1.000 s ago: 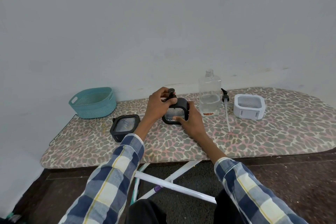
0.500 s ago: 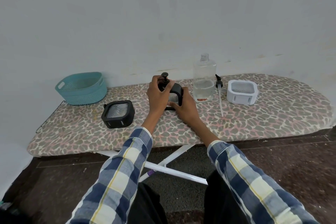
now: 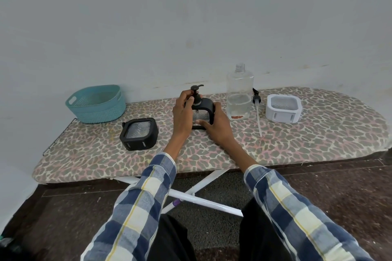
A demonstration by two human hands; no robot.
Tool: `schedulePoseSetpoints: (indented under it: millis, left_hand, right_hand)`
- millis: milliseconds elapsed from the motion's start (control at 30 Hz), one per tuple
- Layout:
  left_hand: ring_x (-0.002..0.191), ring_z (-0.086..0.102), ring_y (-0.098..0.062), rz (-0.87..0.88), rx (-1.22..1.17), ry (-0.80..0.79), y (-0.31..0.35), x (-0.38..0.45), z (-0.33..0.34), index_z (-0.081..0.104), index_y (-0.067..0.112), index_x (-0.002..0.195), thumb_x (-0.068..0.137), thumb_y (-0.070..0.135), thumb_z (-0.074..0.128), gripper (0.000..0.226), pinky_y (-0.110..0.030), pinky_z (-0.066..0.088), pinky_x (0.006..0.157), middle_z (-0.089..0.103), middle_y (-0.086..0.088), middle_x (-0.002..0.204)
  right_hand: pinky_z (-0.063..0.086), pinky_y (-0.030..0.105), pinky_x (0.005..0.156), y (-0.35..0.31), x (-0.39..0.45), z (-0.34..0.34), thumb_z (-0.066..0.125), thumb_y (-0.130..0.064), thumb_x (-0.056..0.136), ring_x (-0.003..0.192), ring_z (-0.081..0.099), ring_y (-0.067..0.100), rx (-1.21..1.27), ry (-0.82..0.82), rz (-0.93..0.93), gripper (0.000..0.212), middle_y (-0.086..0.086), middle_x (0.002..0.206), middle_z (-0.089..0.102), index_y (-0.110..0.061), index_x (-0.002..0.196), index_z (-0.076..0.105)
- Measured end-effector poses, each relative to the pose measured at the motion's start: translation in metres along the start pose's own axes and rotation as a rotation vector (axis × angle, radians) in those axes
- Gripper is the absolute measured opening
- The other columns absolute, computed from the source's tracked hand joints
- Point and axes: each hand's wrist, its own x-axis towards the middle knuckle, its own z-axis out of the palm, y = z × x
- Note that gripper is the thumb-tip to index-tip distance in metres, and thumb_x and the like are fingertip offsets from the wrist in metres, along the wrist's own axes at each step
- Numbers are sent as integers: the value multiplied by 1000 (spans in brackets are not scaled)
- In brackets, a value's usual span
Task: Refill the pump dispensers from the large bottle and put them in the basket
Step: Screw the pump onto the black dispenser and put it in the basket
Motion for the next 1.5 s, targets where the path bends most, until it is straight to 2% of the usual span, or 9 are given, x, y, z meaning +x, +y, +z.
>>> schedulePoseSetpoints:
  millis: [100,233,367,500,700,933,1133,1433,1500]
  left_hand:
    - [113,69,-16,17,45,-10,-1,-1,2,71,27,118,103,50,62,28,-34,55,97,74,1,118]
    - [114,68,-11,36,89,-1,-2,3,2,55,25,133,102,38,71,37,-31,59,96,70,0,124]
    - [115,71,-19,16,13,-8,-5,2,1,44,24,127,103,37,60,31,-45,58,102,71,-9,124]
    - [117,70,-20,22,-5,-15,-5,-1,-1,54,23,125,107,38,52,23,-48,56,104,73,-8,124]
    - [112,68,-6,66,85,3,-3,-1,2,60,22,125,105,37,68,26,-29,57,95,70,4,122]
    - [118,67,-14,83,187,5,-6,1,-2,71,26,127,113,37,36,39,-46,54,107,73,4,124]
    - [118,68,-12,55,195,45,-14,3,3,44,55,119,98,65,64,31,-62,47,111,69,14,122]
    - [128,55,-19,86,239,-32,-17,1,-3,60,40,125,111,40,39,25,-56,44,112,60,6,131]
    - [129,55,-19,67,227,-20,-15,-2,-1,63,38,126,109,54,40,32,-57,44,113,60,6,130]
  right_hand:
    - [41,12,63,0,0,0,83,-25,92,88,58,13,4,2,5,52,-5,108,58,-24,120,39]
    - [40,13,65,0,0,1,83,-25,92,91,60,15,6,0,16,52,-4,110,59,-24,121,40]
    - [41,12,65,0,1,1,84,-26,90,90,60,12,7,1,13,53,-7,108,60,-25,120,41]
    - [41,13,66,1,0,1,85,-25,90,90,59,12,4,2,1,53,-7,108,59,-26,119,40]
    - [44,19,69,1,0,1,83,-24,91,94,62,16,-2,1,4,53,-4,112,60,-25,121,39]
    - [41,13,70,0,0,1,83,-24,91,96,60,13,-13,-4,5,54,-6,113,59,-26,122,39]
    - [40,13,67,-1,-1,0,83,-23,91,94,60,14,2,-5,2,54,-5,112,59,-27,121,38]
    - [43,15,70,0,0,2,85,-25,89,94,62,15,-5,7,6,56,-5,110,61,-28,120,39]
    - [43,15,70,-1,0,1,85,-24,89,94,62,14,-6,6,4,56,-5,111,61,-28,120,38]
